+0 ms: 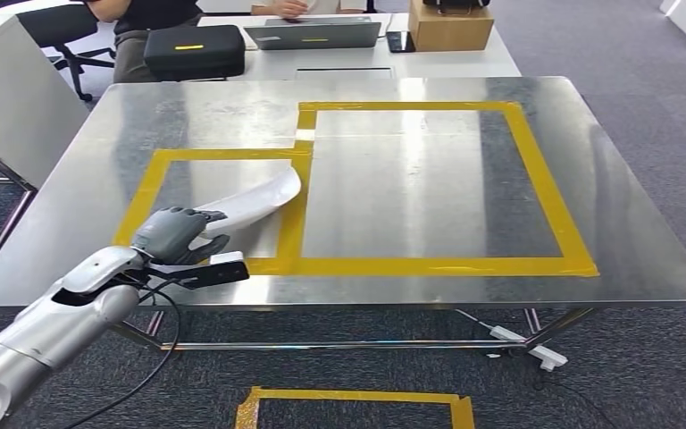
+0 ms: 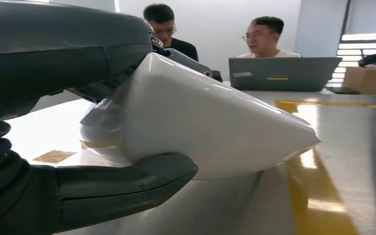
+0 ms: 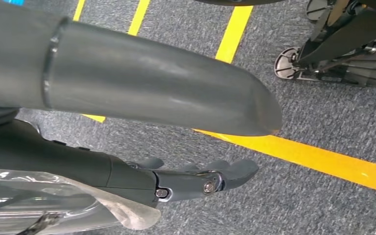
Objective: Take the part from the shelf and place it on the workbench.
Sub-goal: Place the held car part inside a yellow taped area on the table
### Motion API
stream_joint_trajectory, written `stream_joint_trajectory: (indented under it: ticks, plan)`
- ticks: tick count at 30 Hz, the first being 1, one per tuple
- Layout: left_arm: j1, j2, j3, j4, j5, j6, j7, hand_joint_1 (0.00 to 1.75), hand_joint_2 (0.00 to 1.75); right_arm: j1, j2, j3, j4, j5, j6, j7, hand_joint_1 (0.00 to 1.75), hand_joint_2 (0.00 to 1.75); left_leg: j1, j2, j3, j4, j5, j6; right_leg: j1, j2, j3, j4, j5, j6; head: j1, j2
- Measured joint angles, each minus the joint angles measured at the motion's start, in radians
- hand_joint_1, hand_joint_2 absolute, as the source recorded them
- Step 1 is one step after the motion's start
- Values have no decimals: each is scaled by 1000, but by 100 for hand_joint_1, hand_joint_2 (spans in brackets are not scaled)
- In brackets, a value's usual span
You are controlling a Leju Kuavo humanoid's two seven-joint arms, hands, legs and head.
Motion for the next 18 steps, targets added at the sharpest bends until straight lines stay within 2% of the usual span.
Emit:
stream_joint_trajectory:
  ticks: [6,13,17,18]
  plan:
    - [-27,11,-17,54,-126,26,69,175,175,3,-2,0,0,6,-11,3,0,0,0,0,0,0,0,0,0,0,0,0,0,0,0,0]
    - [-38,16,-35,78,-151,32,85,175,175,3,-3,0,0,7,-13,4,0,0,0,0,0,0,0,0,0,0,0,0,0,0,0,0]
    - [-43,20,-47,87,-212,38,123,0,0,4,-3,0,0,10,-13,5,0,0,0,0,0,0,0,0,0,0,0,0,0,0,0,0]
    - [-44,22,-49,90,-229,41,136,0,0,4,-3,0,0,10,-13,5,0,0,0,0,0,0,0,0,0,0,0,0,0,0,0,0]
